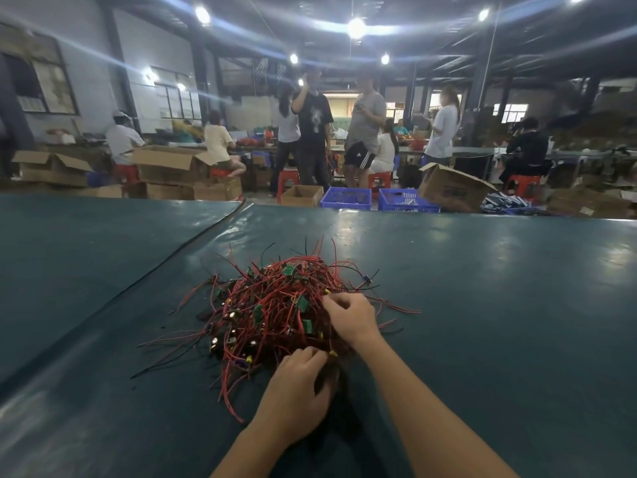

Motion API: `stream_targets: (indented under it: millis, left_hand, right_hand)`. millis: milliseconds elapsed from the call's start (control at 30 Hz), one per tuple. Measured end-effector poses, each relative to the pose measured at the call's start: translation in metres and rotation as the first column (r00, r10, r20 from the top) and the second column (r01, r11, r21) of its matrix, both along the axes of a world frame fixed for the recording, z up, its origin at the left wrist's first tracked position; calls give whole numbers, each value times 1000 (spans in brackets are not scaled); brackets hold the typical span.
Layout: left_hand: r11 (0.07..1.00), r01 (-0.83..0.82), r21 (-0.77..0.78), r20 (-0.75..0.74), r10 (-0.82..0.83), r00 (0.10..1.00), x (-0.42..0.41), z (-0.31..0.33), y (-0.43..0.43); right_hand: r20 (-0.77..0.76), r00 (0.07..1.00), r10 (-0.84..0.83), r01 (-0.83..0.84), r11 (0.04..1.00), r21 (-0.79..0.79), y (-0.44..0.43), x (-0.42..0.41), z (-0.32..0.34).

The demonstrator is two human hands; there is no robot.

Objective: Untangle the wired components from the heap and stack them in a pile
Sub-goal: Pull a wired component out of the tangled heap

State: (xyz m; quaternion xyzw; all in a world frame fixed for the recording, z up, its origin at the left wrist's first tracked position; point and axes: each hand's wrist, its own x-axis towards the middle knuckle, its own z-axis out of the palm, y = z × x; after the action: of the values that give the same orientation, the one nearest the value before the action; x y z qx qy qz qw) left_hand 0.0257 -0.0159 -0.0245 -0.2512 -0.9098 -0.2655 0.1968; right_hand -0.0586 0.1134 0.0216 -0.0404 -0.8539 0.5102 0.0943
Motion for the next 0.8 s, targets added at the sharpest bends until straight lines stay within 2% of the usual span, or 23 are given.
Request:
stream_targets:
  millis: [100, 200, 267, 400, 533, 667, 733, 800]
  left_hand:
    - [1000, -30, -9, -10, 30, 1000, 2, 0, 2]
    - [998, -56, -34, -49, 54, 997, 7, 2, 7]
    - [999, -43, -15, -100, 41, 994, 13, 5, 13]
    - [999, 50, -9, -170, -51, 984, 25, 9, 28]
    - [987, 161, -5, -70, -161, 984, 35, 10, 42]
    - [951, 205, 230, 136, -240, 961, 43, 11, 50]
    - [880, 208, 427, 200, -317, 927, 46, 12, 53]
    - [810, 176, 560, 187, -330, 925, 45, 13, 54]
  right_hand:
    - [-243, 951, -191, 140, 967, -211, 15, 21, 7]
    - [-321, 873, -367, 193, 864, -464, 36, 47, 7]
    - [-300, 858, -417, 168, 779, -604, 52, 66, 3]
    - [-194, 876, -442, 161, 646, -746, 71, 99, -13]
    - [-96, 907, -411, 187, 596, -781, 72, 123, -27]
    - [-32, 943, -330, 155, 524, -837, 62, 137, -27]
    - [-21, 963, -269, 138, 556, -820, 56, 142, -27]
    - [-34, 978, -204, 103, 623, -776, 48, 148, -28]
